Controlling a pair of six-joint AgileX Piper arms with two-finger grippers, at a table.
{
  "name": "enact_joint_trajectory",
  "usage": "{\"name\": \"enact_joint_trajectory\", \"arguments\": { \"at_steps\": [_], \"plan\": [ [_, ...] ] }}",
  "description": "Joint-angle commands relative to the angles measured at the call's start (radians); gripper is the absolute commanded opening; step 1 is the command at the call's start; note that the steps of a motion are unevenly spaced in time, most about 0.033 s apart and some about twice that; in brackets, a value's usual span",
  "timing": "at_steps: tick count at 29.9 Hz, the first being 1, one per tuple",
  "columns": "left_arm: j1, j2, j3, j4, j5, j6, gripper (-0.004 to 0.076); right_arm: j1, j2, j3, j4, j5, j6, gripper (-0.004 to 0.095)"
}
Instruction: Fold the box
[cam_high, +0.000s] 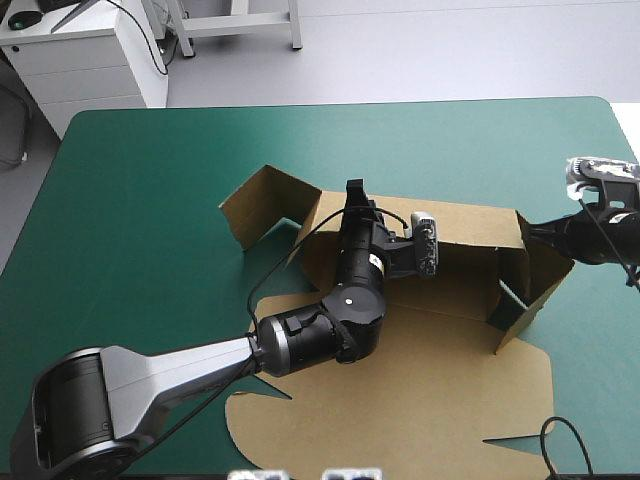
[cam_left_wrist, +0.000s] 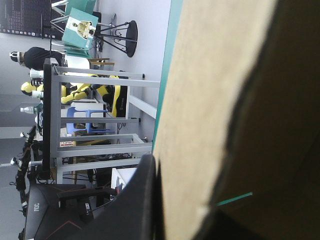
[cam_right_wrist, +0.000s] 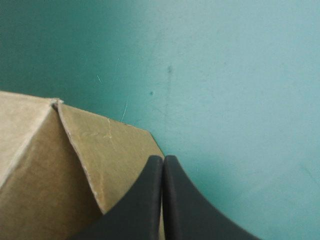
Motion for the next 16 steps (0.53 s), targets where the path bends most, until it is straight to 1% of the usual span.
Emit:
{"name": "enact_joint_trajectory", "arguments": {
  "at_steps": [1,4,7,9,16],
  "plan": [
    [-0.006,-0.029,-0.034,0.032,0.002,-0.016,-0.0008,-0.009,-0.031,0.023,0.029,-0.027,-0.027,-0.0014],
    [-0.006,-0.02,-0.034,0.037,0.009,-0.018,-0.0008,-0.009,-0.049,0.093,0.043,-0.054,-0.062,-0.0014],
    [-0.006,-0.016,-0.034,0.037,0.008,-0.018,-0.0008,-0.009,-0.093,0.159,0.084,-0.109,-0.081,-0.0014],
    [-0.006,-0.011,-0.034,0.037,0.011,-0.016,-0.0008,-0.009,-0.123,0.181,0.12,-0.125,-0.097,-0.0014],
    [-0.006,0.002,-0.034,0.042,0.011,-0.005,-0.0008,-0.009,-0.186,0.186,0.125,-0.072,-0.104,-0.0014]
  ]
}}
